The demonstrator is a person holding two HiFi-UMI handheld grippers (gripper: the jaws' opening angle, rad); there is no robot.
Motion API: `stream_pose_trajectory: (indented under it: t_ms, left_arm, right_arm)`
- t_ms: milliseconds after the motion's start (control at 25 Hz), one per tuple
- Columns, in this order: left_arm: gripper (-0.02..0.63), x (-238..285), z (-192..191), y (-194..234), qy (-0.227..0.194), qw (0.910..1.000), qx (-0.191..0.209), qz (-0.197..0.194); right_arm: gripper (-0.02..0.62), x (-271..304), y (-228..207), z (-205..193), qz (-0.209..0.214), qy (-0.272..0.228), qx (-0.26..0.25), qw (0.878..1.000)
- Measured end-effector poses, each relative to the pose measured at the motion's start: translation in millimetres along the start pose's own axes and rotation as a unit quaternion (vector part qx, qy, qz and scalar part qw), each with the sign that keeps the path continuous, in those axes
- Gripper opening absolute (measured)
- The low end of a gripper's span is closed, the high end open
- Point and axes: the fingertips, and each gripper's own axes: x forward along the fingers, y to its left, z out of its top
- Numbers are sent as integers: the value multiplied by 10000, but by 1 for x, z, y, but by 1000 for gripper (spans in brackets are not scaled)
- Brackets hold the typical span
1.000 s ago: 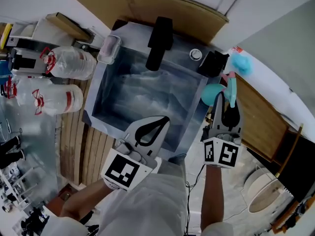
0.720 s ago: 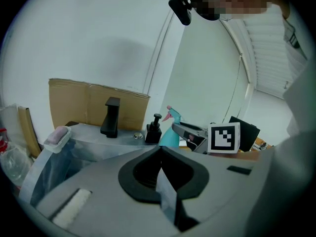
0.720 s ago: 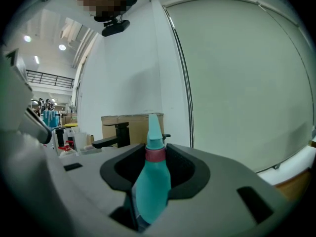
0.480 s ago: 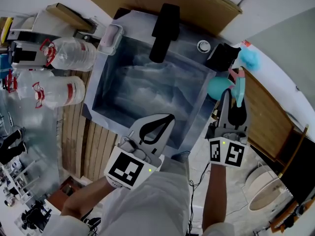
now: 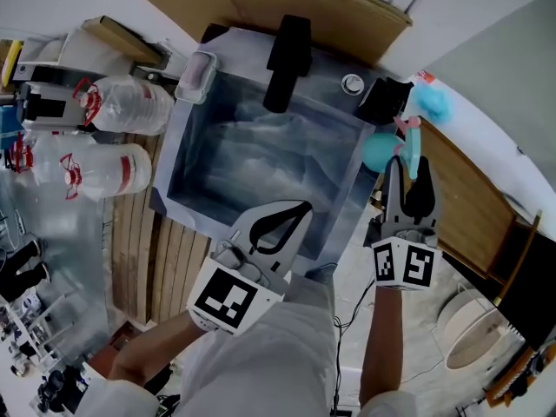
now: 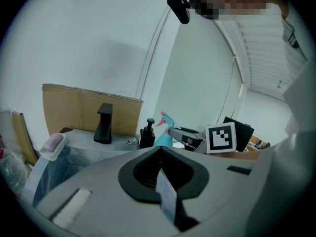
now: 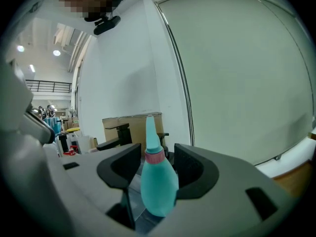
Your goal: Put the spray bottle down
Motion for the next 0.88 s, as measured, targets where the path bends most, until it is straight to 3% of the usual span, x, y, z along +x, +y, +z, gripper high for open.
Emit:
stream_pose_trajectory:
  t_ms: [360,440,480,640,880]
  left_arm:
    - [5,-26,13,-17,-133,9997,9,-215]
    - [5,-33,14,-23,-129,9994,39,-323]
    - [3,-38,15,-26,-129,9992,80,-358]
    - [5,-59,22,-25,-210,9993,45,-306]
    - [5,-88,42,-26,-490,9986,25,-184]
  right_arm:
    - [179,-64,8,29,-242,162,-69,9996]
    - [82,-80,12,34,-267,315,-33,9991]
    - [63,-89,15,37,-278,368,0,9989]
    - [37,-120,30,55,-301,471,-44,9984]
    - [17,-156,56,73,-122,1099,42,9939]
